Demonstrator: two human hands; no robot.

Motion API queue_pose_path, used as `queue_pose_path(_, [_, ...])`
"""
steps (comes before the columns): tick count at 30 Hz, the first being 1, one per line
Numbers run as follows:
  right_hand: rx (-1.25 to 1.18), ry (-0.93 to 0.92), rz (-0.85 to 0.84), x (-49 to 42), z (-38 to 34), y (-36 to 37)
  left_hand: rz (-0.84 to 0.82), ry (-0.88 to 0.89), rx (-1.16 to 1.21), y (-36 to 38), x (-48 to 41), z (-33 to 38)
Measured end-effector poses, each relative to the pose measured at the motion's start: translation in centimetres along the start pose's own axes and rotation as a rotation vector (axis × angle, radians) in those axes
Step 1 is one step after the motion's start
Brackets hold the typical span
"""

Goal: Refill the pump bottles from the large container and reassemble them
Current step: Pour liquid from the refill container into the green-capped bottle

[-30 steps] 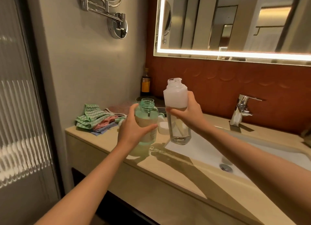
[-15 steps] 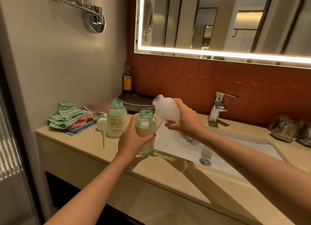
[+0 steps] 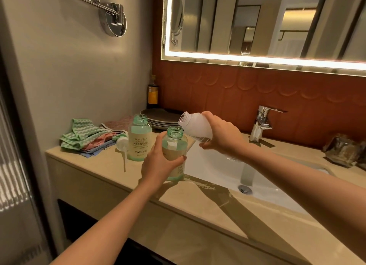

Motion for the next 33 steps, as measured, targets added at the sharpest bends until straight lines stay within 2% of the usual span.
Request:
queue_pose_path(14, [0.219,-0.099,-0.023,-0.6,-0.5,-0.4,-0.006,-0.001,0.026,0.2,-0.1,-0.2])
queue_pose_path(33, [0.283,-0.162,-0.003,-1.1,-1.2,-1.2,-0.005,-0.008,0.026,0.3,-0.1,-0.5])
Point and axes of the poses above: each hand's wrist, its own x-axis away from the middle knuckle, its own y-axis out of the palm, z = x × y, the point moved 10 cm from there along -x, towards the middle knuckle, and after that the axes turned 2 degrees about z, right-handed, at the moved point
